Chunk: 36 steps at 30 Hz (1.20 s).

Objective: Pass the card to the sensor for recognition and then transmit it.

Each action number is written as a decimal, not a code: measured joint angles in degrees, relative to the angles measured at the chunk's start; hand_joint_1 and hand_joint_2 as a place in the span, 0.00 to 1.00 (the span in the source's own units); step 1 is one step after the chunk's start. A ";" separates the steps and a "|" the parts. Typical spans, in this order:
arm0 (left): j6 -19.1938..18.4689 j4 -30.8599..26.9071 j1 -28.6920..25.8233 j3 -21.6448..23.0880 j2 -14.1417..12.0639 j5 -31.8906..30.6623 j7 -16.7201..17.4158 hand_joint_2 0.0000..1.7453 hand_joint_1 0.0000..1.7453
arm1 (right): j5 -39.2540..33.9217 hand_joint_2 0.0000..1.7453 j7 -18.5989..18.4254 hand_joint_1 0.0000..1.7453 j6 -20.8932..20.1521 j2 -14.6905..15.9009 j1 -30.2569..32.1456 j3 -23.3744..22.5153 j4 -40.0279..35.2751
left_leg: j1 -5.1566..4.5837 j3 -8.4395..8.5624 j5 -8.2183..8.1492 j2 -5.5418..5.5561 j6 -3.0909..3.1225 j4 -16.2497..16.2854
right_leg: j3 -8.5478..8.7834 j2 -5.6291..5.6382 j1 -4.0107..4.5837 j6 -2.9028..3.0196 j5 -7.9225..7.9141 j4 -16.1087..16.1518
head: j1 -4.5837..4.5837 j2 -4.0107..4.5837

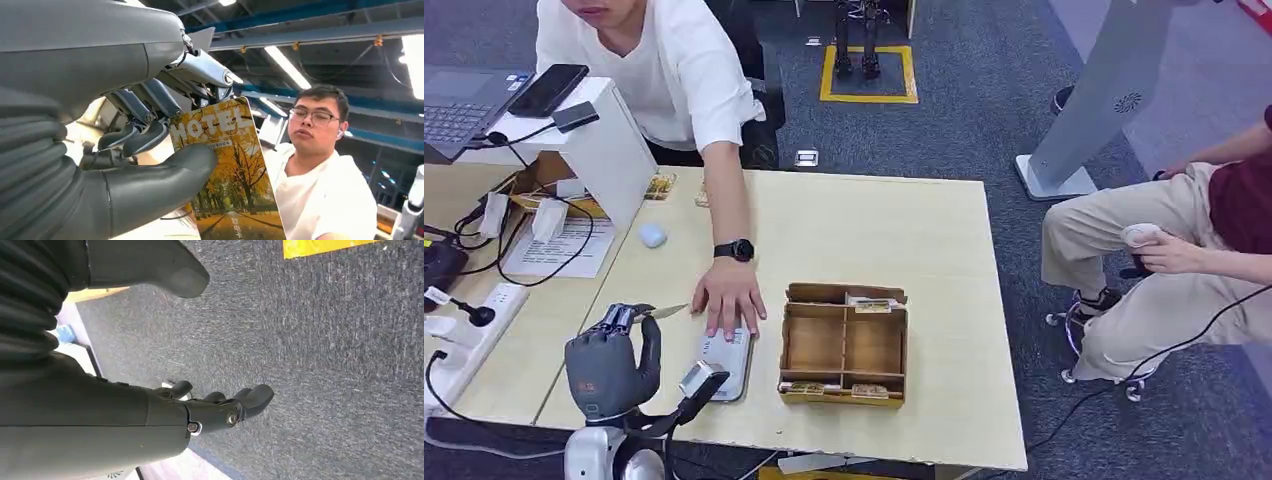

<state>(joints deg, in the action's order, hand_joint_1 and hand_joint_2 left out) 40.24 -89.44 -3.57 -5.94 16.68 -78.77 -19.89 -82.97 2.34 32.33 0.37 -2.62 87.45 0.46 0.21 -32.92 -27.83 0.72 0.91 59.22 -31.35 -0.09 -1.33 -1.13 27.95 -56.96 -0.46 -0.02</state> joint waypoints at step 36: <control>0.00 6.01 1.41 12.07 -8.41 -9.93 29.19 1.00 1.00 | 0.44 1.00 0.28 0.00 -1.14 0.02 -0.11 0.46 0.02 | -0.01 -0.01 0.00 0.02 0.00 0.00 | 0.00 -0.01 0.02 0.00 0.00 -0.01 | 0.00 0.00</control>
<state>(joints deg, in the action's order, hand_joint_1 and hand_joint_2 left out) 40.24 -83.43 -2.16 6.13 8.27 -88.70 9.29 -82.53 2.62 31.19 0.39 -2.73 87.91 0.48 0.20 -32.92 -27.83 0.73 0.91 59.22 -31.35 -0.11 -1.31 -1.13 27.95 -56.97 -0.46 -0.02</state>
